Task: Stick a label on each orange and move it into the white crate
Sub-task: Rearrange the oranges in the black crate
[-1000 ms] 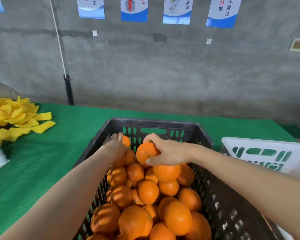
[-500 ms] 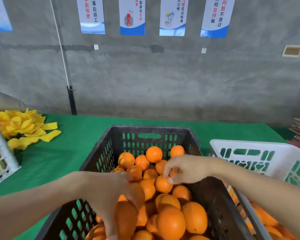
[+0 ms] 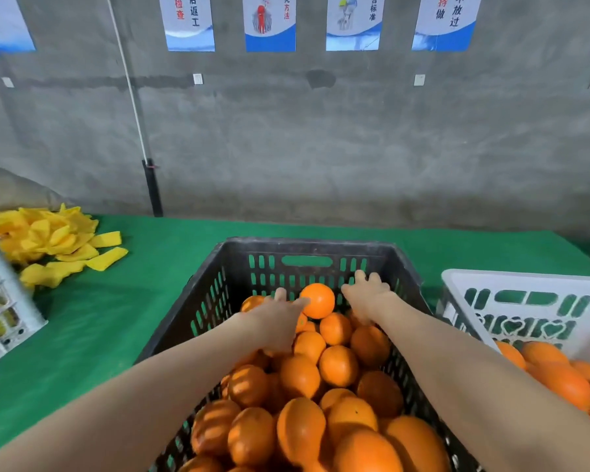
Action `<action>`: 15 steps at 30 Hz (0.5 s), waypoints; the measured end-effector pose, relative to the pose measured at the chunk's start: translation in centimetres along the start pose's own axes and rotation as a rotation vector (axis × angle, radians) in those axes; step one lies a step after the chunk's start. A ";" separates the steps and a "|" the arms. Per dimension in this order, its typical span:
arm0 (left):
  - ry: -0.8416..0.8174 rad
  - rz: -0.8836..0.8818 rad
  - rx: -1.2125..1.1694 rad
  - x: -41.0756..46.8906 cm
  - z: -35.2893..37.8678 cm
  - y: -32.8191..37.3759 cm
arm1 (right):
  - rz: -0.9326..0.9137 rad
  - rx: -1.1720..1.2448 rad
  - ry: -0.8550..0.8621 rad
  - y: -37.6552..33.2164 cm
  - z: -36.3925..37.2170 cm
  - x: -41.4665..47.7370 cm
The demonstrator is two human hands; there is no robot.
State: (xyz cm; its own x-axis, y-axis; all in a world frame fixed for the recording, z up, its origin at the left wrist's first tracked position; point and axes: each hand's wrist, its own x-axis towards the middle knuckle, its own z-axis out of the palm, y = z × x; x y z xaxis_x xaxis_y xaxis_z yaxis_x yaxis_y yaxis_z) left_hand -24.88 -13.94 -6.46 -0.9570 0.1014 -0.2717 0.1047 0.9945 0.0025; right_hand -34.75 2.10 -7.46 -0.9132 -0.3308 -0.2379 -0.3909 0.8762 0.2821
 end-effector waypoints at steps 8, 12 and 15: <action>0.138 -0.116 -0.359 7.4 2.7 2.7 | -0.225 0.307 -0.116 0.6 -5.3 -5.2; 0.339 -0.142 -0.399 7.0 3.2 3.6 | -0.339 0.417 -0.035 1.2 -5.3 -9.7; 0.303 0.033 -0.294 4.3 2.6 2.7 | -0.448 0.498 -0.049 2.0 -5.2 -13.0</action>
State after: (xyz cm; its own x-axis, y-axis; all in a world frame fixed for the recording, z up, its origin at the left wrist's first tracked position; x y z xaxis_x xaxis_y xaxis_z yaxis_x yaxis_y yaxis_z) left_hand -27.96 -10.90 -10.14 -0.9953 0.0924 0.0278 0.0965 0.9514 0.2924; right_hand -24.28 6.34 0.98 -0.6643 -0.6943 -0.2769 -0.6205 0.7188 -0.3136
